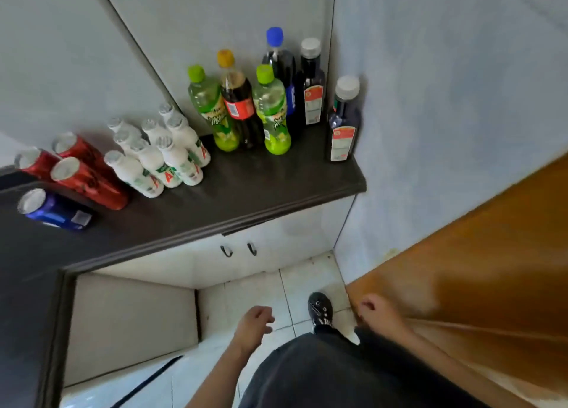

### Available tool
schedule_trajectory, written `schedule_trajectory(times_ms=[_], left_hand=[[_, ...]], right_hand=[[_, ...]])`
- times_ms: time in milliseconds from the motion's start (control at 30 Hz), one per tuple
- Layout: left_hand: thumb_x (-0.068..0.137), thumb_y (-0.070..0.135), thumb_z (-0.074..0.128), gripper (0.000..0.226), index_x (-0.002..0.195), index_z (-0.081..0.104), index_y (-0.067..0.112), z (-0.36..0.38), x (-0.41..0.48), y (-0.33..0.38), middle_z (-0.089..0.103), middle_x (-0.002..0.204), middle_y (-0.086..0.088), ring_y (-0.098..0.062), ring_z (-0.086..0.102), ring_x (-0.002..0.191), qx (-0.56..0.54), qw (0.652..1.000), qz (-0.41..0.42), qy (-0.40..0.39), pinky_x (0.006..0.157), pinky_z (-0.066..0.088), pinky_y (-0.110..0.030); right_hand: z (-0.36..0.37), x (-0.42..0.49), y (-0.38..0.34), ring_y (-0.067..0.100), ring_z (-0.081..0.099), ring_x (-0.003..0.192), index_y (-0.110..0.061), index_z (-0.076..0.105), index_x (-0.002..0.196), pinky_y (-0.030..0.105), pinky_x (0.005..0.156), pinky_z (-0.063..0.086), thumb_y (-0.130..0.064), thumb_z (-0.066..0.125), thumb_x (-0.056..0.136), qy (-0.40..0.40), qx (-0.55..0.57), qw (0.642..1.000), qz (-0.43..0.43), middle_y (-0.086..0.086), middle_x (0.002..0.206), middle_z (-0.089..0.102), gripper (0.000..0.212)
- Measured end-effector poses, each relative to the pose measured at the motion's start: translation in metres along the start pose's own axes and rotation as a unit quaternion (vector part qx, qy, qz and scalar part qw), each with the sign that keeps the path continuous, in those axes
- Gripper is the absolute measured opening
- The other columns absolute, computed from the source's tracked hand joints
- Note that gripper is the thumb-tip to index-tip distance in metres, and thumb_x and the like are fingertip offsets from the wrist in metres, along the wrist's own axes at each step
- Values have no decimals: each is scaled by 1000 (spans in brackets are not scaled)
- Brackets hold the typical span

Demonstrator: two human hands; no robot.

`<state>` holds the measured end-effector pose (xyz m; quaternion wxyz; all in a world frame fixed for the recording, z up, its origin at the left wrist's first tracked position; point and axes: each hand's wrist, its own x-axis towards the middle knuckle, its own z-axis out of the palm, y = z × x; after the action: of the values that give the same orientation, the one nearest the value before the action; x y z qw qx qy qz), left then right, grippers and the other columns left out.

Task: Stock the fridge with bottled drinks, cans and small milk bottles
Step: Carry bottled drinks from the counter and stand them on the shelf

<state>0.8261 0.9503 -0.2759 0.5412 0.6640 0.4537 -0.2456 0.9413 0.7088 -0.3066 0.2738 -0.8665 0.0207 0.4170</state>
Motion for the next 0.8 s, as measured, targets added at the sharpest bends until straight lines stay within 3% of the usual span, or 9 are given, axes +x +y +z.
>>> schedule_trajectory(times_ms=[100, 200, 367, 467, 600, 733, 800], left_hand=[[100, 23, 44, 20, 106, 57, 10, -15, 14, 71, 62, 104, -5, -11, 59, 85, -43, 995, 83, 39, 65, 44, -17], [98, 28, 45, 18, 101, 60, 17, -30, 17, 122, 65, 101, 0, -10, 62, 86, -99, 980, 149, 85, 82, 46, -29], [98, 23, 48, 17, 96, 65, 23, -44, 23, 180, 69, 94, 4, -2, 65, 81, -186, 940, 244, 153, 75, 48, -22], [97, 21, 48, 16, 96, 63, 26, -47, 22, 215, 68, 94, 8, -3, 64, 85, -189, 917, 306, 175, 76, 48, -21], [92, 22, 51, 13, 101, 59, 27, -59, 18, 271, 60, 95, 13, 2, 56, 87, -127, 860, 441, 222, 75, 43, -10], [88, 16, 55, 30, 117, 56, 8, -75, 24, 317, 51, 125, -3, -21, 47, 120, 38, 775, 543, 322, 101, 39, -38], [88, 21, 56, 42, 126, 52, 2, -79, 30, 331, 44, 137, -16, -32, 40, 126, 115, 753, 545, 351, 108, 29, -39]], right_hand=[[-34, 27, -52, 18, 58, 93, -11, 63, 107, 30, 84, 48, -11, 50, 94, 77, 76, 994, -35, 6, 106, 65, 18], [-58, 36, -103, 17, 55, 100, -16, 61, 112, 31, 88, 46, -13, 49, 95, 145, 152, 976, -49, 3, 113, 62, 21], [-92, 31, -181, 15, 56, 104, -16, 60, 114, 21, 84, 41, -11, 52, 92, 280, 187, 926, -172, -2, 111, 61, 24], [-117, 17, -220, 14, 52, 109, -13, 57, 117, 22, 92, 39, -11, 58, 87, 362, 142, 882, -266, 0, 117, 57, 30], [-151, 13, -260, 26, 44, 124, -2, 52, 123, 17, 104, 25, -6, 62, 83, 441, 73, 840, -308, 13, 130, 50, 42], [-167, 22, -278, 36, 27, 139, 4, 40, 134, 17, 109, 10, -11, 64, 83, 451, -13, 845, -287, 24, 147, 31, 59], [-169, 28, -282, 33, 21, 142, 0, 35, 137, 22, 109, 13, -16, 63, 84, 446, -43, 852, -271, 23, 152, 23, 61]])
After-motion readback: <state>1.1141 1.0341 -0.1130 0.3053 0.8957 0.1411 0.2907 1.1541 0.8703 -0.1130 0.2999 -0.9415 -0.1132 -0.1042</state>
